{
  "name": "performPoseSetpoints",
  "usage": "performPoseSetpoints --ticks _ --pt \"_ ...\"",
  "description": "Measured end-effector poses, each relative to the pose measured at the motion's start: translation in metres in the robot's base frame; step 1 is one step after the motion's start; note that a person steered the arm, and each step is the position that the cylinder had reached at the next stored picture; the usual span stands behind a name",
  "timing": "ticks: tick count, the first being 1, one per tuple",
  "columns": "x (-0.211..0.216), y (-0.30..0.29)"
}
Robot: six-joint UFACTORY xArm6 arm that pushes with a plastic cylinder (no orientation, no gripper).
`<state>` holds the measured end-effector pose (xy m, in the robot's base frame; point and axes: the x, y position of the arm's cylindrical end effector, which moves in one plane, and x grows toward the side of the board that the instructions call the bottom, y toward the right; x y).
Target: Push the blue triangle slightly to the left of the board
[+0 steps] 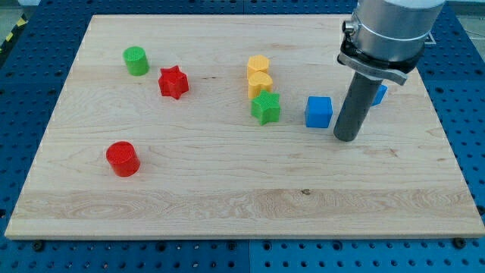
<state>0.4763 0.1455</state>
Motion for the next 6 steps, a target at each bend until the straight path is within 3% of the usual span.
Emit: performPoseSetpoints --ticks 1,4,6 --pt "-0.023 -0.012" --pt "-0.032 -0.049" --pt "-0.032 0.013"
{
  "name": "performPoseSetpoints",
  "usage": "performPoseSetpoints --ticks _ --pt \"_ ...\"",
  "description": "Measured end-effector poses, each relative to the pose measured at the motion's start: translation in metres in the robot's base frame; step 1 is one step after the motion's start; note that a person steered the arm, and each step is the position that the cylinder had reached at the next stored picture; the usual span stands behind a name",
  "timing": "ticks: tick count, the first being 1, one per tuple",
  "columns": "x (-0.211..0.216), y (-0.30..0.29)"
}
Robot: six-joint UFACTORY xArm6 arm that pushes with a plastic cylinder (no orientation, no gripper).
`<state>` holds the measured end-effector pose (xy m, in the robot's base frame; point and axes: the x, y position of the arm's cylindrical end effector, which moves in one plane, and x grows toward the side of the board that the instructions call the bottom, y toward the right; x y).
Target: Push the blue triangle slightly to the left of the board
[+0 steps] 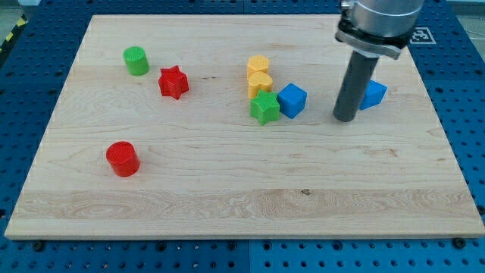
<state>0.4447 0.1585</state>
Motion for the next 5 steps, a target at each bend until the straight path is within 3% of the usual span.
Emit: performPoseSetpoints --ticks 5 --pt "0.023 0.018"
